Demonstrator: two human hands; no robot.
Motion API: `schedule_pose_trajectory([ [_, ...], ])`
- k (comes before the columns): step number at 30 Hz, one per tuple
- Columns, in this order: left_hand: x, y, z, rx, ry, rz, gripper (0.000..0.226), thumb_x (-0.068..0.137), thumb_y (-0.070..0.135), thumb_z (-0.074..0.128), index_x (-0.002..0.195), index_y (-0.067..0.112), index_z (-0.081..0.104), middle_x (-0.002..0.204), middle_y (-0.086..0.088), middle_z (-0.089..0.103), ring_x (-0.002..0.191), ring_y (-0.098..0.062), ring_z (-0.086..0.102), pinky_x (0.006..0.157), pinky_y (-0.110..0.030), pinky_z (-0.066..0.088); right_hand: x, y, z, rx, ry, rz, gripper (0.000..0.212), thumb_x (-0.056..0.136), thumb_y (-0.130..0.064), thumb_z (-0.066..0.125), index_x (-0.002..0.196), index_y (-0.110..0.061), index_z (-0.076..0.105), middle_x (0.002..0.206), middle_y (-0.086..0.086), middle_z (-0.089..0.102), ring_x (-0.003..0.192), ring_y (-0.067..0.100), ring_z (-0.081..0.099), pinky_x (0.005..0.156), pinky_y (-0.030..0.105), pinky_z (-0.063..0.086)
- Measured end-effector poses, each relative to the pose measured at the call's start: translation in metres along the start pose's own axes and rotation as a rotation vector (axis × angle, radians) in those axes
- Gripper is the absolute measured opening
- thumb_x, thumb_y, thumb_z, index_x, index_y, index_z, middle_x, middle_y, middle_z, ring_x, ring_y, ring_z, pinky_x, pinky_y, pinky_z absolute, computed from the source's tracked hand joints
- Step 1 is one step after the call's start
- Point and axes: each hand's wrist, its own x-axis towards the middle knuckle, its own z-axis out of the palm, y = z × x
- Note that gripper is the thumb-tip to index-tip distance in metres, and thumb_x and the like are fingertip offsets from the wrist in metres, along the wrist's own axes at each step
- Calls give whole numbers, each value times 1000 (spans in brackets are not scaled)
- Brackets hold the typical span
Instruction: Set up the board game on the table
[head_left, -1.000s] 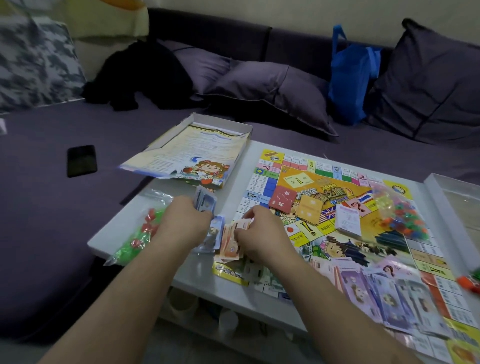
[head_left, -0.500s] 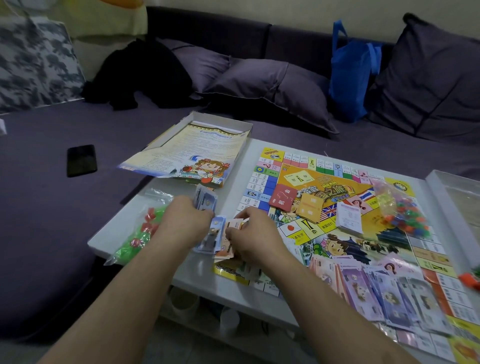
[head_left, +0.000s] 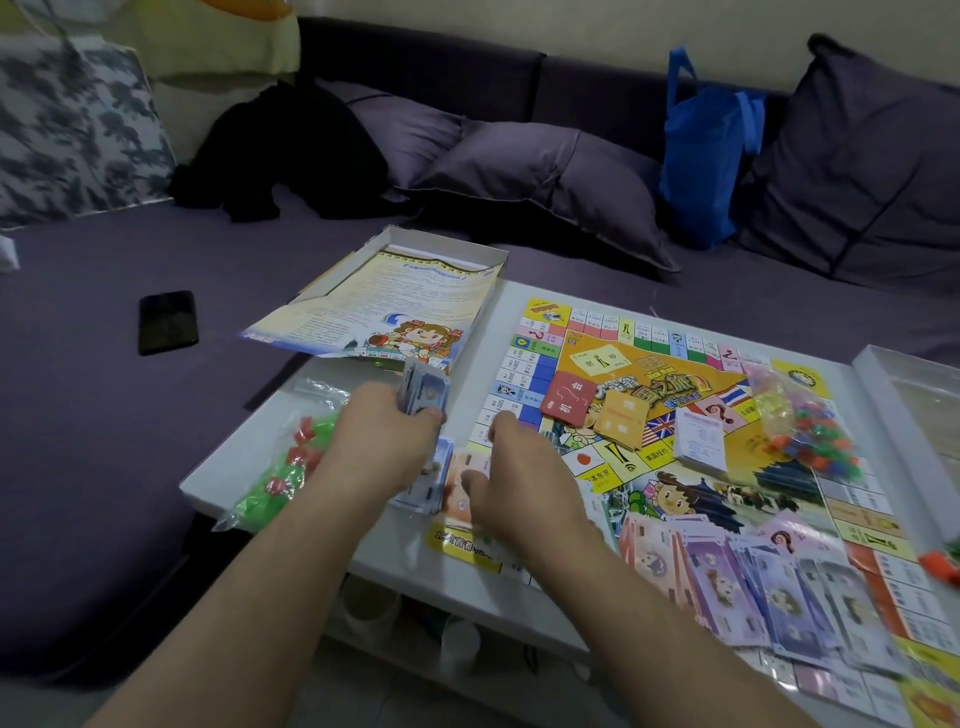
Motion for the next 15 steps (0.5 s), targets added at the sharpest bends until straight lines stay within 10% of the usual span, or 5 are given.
schedule_pose_trajectory([
  [4,-1,-1,0,-223,-92,-26,10,100,13,66,95,11,74,80,-6,79,68,-18,78,55,-31,62,-5,-1,-9,-60,40,-13,41,98,-37,63,132,-21,46,123,2,56,102,25,63,71,34,47],
  [10,-11,7,4,-408,-336,-58,15,90,9,77,102,-1,74,93,-22,78,84,-37,79,66,-45,66,-5,15,-48,1071,-81,127,16,101,-20,65,92,-8,65,71,-1,57,55,12,51,46,23,40],
  [15,-25,17,13,-478,-556,-27,17,98,2,66,113,-4,71,104,-28,76,98,-41,76,79,-49,66,-17,34,-61,1033,36,22,18,97,-14,73,89,1,67,73,9,62,52,8,55,46,18,43],
])
